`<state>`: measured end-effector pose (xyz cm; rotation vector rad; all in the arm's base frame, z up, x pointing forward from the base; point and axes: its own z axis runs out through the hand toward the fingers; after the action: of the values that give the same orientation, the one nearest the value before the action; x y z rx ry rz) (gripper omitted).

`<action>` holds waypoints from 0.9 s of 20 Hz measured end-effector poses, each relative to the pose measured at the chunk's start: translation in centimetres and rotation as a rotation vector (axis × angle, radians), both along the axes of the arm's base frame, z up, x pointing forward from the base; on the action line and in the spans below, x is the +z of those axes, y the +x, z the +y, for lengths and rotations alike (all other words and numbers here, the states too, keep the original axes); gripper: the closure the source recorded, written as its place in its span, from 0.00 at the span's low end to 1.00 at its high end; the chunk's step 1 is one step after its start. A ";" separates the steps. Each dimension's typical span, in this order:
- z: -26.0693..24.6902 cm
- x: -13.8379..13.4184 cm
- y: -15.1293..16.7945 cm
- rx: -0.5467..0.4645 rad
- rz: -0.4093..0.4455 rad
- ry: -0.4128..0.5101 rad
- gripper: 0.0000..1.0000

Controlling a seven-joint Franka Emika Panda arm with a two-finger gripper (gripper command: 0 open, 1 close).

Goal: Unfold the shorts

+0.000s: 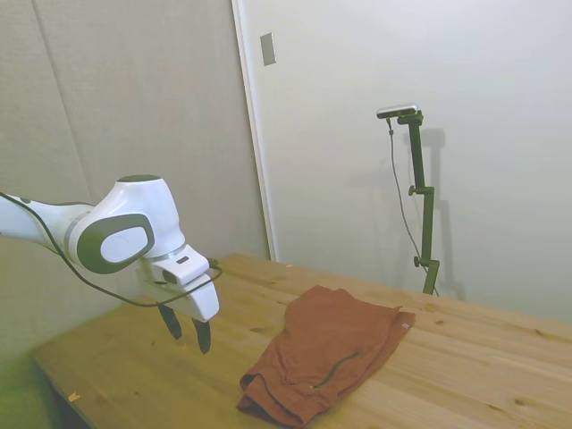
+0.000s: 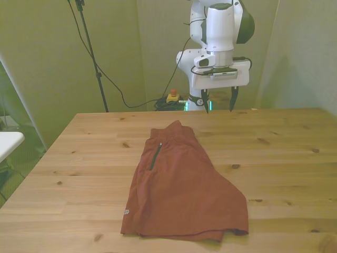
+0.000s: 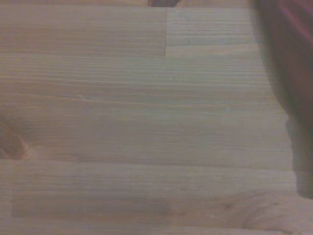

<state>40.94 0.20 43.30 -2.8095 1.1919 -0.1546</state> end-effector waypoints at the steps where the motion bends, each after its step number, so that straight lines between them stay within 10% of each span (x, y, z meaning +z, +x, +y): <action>1: 0.0 0.0 0.0 0.001 0.000 -0.002 0.00; 18: -21.0 7.4 12.3 -0.239 -0.183 0.005 0.00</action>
<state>53.29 -20.81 50.66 -2.5721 1.4734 -0.4127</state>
